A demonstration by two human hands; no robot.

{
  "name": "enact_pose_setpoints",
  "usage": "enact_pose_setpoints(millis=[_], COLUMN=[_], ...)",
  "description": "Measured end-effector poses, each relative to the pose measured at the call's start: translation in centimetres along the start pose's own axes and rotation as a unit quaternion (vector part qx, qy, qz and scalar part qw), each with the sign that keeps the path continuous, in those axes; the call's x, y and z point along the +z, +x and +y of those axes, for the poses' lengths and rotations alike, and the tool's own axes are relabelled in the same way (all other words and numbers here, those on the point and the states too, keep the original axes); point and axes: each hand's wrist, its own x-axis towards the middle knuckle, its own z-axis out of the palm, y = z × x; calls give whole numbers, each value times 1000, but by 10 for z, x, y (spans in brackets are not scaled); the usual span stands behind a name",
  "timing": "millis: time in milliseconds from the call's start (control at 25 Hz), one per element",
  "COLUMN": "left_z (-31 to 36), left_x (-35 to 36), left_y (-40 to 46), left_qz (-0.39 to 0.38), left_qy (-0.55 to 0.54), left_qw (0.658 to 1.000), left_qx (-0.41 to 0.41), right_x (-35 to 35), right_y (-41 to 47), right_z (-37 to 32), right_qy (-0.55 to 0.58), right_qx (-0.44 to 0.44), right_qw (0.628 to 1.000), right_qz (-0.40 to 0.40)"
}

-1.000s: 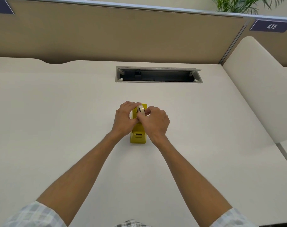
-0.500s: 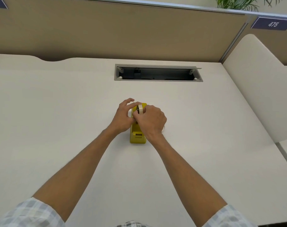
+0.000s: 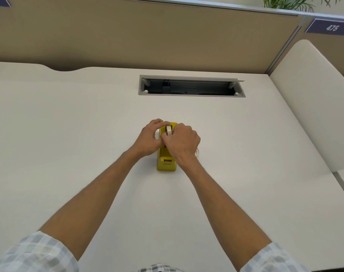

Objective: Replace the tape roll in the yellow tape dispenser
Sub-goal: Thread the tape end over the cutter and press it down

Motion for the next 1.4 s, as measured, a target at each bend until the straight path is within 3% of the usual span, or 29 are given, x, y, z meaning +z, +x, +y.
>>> enact_pose_setpoints(millis=[200,720,1000,1200,1400], left_z=[2,1,2,1,-1], left_x=[2,2,-1,-1,-3], left_y=[-4,2,2,2,1], left_qz=[29,3,1,-3,-36], left_qy=[-13,26,40,53,56], left_qw=[999,999,999,998,997], left_qx=[8,-20,-14,-33,-50], right_x=[-3,-1,2,1,0], right_y=[6,7,6,1,-1], right_z=[0,2,-2,5,13], right_qy=[4,61,-1,33,94], right_qx=[-6,6,-35,-35,-29], right_qw=[1000,998,999,999,995], right_qz=[-18,-31,-24,5,-34])
